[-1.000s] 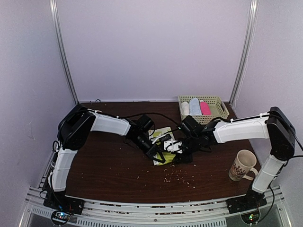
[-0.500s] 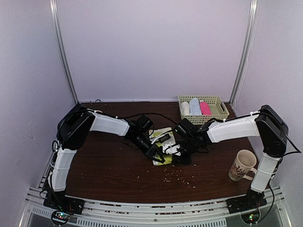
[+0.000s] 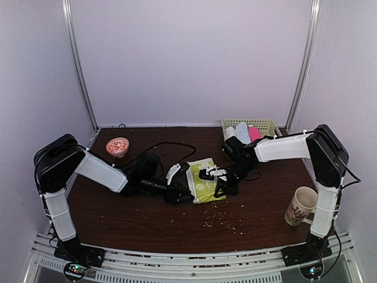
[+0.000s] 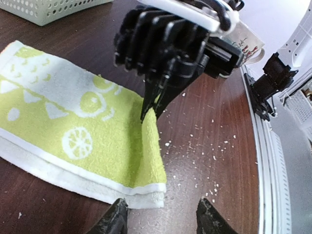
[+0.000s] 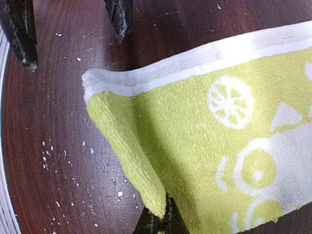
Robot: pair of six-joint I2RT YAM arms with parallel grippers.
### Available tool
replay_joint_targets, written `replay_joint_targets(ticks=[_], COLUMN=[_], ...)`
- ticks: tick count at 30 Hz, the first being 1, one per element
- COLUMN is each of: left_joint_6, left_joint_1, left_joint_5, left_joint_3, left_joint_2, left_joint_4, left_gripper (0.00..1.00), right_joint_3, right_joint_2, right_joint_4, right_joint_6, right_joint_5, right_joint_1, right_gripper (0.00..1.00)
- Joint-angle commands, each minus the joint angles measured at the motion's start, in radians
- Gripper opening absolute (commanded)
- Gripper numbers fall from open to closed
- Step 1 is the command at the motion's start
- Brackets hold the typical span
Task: Roll the towels
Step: Roll the towel at the center of the board.
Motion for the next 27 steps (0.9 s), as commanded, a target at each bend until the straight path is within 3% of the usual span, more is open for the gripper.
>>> replay_joint_targets(ticks=[1, 13, 18, 27], left_joint_6=[0.059, 0.224, 0.31, 0.38], left_joint_1=[-0.039, -0.126, -0.126, -0.126], left_joint_5=[-0.134, -0.204, -0.212, -0.303], left_joint_3=[-0.021, 0.099, 0.17, 0.143], left_joint_2=[0.008, 0.097, 0.12, 0.074], left_joint_4=[0.251, 0.171, 0.007, -0.103], left_gripper=[0.49, 0.51, 0.5, 0.5], right_joint_3=[0.053, 0.05, 0.056, 0.055], right_joint_2=[0.051, 0.06, 0.069, 0.073], right_joint_4=[-0.103, -0.083, -0.083, -0.074], right_joint_6=[0.009, 0.048, 0.053, 0.058], right_joint_5=[-0.084, -0.117, -0.131, -0.139], right_joint_1=[-0.016, -0.032, -0.034, -0.04], right_gripper=[0.01, 0.01, 0.01, 0.02])
